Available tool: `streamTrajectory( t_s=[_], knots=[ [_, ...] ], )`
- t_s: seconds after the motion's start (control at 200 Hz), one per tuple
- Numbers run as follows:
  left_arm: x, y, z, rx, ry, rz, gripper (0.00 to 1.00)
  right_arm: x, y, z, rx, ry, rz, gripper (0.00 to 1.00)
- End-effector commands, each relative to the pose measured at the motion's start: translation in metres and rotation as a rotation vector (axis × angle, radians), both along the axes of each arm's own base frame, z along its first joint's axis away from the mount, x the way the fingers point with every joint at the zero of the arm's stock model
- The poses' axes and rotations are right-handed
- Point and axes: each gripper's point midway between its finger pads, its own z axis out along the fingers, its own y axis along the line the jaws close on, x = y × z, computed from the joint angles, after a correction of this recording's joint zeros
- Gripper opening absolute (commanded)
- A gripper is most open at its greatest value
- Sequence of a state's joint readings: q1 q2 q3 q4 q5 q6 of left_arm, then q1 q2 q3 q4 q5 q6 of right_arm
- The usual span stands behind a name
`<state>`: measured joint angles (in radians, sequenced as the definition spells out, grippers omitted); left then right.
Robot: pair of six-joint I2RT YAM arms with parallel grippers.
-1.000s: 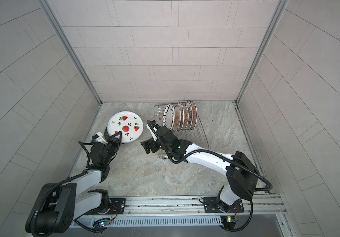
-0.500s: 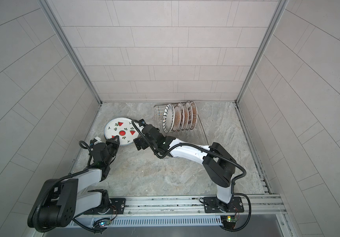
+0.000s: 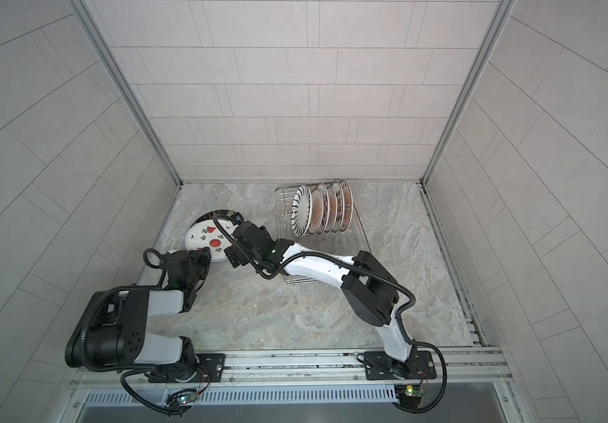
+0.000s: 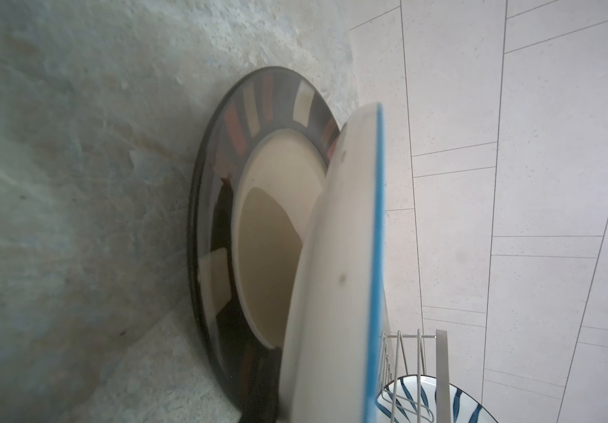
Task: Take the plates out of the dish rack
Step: 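Open the left gripper beside the stacked plates while the right gripper moves toward the rack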
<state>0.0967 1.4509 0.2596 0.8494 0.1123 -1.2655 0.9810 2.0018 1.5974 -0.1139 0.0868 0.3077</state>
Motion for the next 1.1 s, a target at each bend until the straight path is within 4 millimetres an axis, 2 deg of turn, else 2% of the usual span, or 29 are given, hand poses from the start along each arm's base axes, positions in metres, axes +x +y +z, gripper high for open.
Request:
streamTrajectory(
  t_s=[0.0,0.21,0.295,0.425,0.651,0.806,1.096],
  knots=[
    [0.032,0.002,0.052,-0.010,-0.208,-0.011,0.00,0.001,0.001,0.001,-0.004,-0.006,-0.010,1.00],
    [0.040,0.006,0.028,-0.062,-0.167,-0.010,0.02,0.002,0.001,-0.004,-0.005,0.002,-0.024,0.99],
    [0.042,0.005,0.027,-0.073,-0.197,-0.019,0.11,0.002,0.001,-0.004,-0.004,0.002,-0.025,0.99],
    [0.046,0.005,0.015,-0.086,-0.166,-0.028,0.23,0.003,-0.002,-0.004,-0.010,-0.002,-0.034,0.99],
    [0.045,0.009,0.004,-0.070,-0.116,-0.016,0.27,0.004,-0.006,-0.004,-0.019,-0.008,-0.048,0.99],
    [0.047,0.009,0.005,-0.061,-0.095,-0.022,0.31,0.004,-0.007,-0.004,-0.017,-0.009,-0.053,0.99],
    [0.045,0.007,-0.013,-0.051,0.079,-0.046,0.35,0.005,-0.011,-0.006,-0.028,-0.012,-0.068,0.99]
  ],
)
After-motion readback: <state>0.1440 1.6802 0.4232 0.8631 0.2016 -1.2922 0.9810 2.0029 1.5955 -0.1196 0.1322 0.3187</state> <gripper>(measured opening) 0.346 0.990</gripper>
